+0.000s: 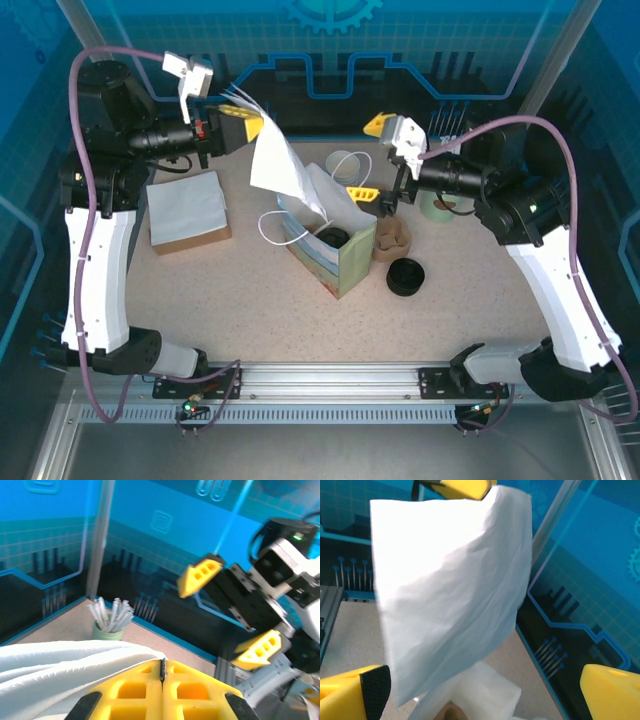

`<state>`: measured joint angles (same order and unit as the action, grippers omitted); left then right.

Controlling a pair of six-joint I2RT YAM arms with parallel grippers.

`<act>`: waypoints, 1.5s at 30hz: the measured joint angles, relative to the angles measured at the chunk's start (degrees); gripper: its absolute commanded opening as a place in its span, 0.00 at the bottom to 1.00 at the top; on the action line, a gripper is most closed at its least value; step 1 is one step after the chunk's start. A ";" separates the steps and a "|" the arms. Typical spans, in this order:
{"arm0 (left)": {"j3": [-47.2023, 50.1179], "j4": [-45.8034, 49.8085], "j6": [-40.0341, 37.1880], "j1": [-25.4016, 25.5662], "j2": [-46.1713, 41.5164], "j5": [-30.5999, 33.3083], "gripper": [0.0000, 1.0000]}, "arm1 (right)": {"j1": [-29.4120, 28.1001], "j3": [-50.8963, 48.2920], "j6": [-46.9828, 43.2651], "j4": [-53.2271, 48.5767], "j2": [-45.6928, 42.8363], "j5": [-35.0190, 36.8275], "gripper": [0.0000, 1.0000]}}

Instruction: Pack the takeout coffee

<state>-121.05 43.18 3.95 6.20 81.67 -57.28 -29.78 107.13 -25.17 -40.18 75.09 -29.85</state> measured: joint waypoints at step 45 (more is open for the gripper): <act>-2.32 3.61 -8.33 8.55 0.61 2.51 0.49 | -9.09 14.21 11.72 -4.94 18.69 -7.30 0.00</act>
<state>-123.37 46.78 -4.38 14.74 82.28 -54.76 -38.87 121.34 -13.45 -45.12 93.78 -37.15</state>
